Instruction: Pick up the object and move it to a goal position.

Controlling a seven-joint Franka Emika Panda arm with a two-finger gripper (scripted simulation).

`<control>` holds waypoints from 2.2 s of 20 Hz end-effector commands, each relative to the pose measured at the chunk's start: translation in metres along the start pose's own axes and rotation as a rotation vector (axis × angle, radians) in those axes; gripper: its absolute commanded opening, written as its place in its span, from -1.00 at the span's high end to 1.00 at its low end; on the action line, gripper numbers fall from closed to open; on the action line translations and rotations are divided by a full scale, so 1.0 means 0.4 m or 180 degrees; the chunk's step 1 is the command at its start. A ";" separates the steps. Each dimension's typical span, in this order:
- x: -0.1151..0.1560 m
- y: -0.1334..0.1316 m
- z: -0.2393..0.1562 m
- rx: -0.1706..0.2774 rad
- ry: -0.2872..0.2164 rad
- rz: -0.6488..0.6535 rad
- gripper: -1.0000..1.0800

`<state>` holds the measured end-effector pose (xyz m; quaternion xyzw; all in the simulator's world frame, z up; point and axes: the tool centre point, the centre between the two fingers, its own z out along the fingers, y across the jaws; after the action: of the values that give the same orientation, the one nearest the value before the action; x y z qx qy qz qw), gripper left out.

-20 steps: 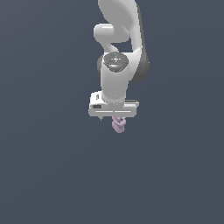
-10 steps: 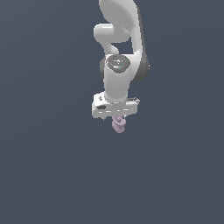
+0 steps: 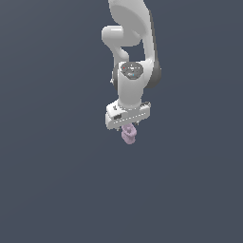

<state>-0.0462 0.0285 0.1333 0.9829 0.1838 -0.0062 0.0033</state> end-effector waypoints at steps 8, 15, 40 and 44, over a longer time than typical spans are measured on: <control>-0.026 -0.033 0.025 0.0010 0.0041 -0.0370 -0.92; -0.027 -0.034 0.033 0.0011 0.0041 -0.0377 -0.92; -0.026 -0.036 0.152 0.0011 0.0044 -0.0392 1.00; -0.024 -0.026 0.146 0.0008 0.0047 -0.0390 1.00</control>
<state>-0.0609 0.0361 0.0741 0.9698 0.2440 0.0004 0.0002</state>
